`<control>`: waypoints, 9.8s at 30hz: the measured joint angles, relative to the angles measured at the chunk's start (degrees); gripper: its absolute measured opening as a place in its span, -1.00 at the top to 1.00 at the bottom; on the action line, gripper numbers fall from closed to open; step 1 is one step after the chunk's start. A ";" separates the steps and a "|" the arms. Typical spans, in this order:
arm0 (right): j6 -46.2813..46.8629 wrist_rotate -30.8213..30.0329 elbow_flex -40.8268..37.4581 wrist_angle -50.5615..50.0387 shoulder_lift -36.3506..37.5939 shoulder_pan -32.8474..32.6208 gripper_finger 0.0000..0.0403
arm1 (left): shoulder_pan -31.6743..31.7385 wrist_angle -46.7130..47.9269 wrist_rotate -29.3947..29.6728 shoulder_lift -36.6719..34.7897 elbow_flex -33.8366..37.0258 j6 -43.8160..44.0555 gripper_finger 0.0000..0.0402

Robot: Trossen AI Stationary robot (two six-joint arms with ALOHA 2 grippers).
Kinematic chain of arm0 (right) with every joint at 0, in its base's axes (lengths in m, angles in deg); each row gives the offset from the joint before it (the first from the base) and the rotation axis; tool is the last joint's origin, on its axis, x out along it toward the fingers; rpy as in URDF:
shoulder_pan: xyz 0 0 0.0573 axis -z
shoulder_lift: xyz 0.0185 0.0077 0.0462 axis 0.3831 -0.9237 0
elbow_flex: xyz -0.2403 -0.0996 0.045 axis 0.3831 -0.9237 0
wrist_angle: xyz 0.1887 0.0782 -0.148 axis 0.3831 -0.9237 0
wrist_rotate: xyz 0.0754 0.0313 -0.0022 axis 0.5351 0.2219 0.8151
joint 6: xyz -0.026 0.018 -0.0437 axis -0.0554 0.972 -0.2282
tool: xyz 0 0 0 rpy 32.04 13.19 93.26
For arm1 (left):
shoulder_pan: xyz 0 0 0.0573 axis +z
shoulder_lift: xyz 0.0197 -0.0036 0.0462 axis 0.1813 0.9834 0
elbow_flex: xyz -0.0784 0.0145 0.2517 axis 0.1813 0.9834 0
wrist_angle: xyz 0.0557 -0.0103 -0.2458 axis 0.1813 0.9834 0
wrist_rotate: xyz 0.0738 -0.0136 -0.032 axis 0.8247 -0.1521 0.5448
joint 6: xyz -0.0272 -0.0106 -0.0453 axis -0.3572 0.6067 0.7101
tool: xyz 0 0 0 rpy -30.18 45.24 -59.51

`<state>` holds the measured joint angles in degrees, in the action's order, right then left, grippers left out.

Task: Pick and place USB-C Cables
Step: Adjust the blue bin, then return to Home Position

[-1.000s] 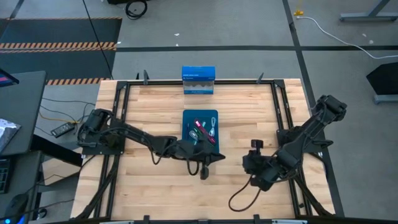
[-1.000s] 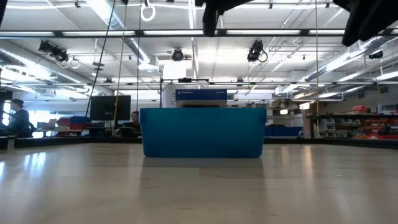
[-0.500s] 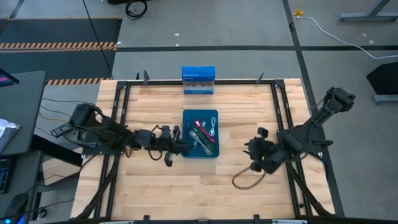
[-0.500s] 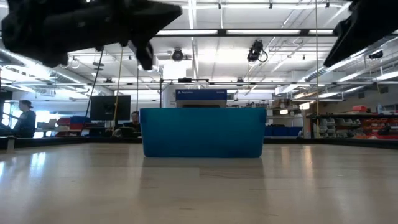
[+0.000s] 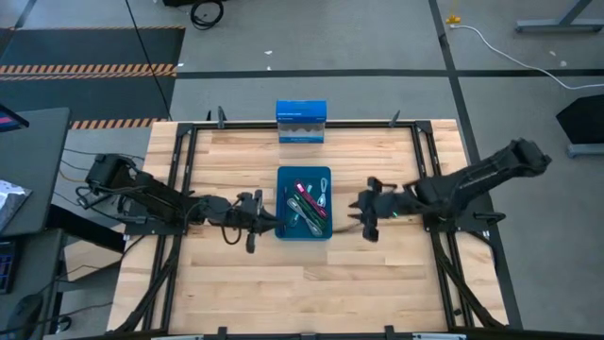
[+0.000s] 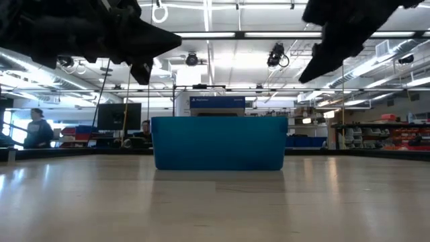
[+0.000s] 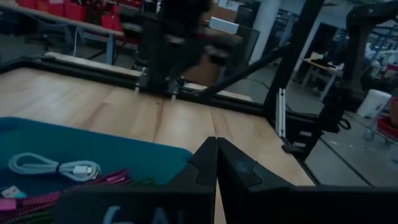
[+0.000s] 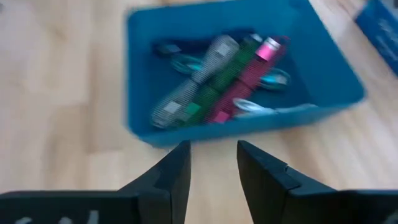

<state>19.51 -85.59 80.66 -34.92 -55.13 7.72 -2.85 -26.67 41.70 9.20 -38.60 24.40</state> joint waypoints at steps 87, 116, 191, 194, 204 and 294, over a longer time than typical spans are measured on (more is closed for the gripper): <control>-45.57 9.68 40.61 -31.68 -41.58 2.99 0.18 | 4.43 -0.10 -1.95 -22.54 16.81 -3.88 0.95; -32.13 9.86 35.17 -28.10 -42.78 5.57 0.61 | 3.69 -0.12 -2.34 -22.54 16.81 -3.96 0.95; -11.11 21.27 40.57 -13.27 -48.49 10.14 0.94 | 3.69 -1.35 -2.36 -22.51 16.79 -4.05 0.95; -11.09 21.49 40.57 -12.75 -48.49 9.67 0.88 | 3.69 -1.35 -2.36 -22.51 16.79 -4.05 0.95; -10.50 21.66 40.57 -10.93 -48.46 9.24 0.49 | 3.69 -1.35 -2.37 -22.51 16.79 -3.98 0.94; -2.09 23.21 -40.41 33.52 58.49 14.58 0.99 | 8.26 43.31 -4.81 -64.00 19.82 2.07 0.95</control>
<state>17.43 -62.37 40.25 -1.40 3.37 22.29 5.41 16.64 36.89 -54.80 -18.77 26.47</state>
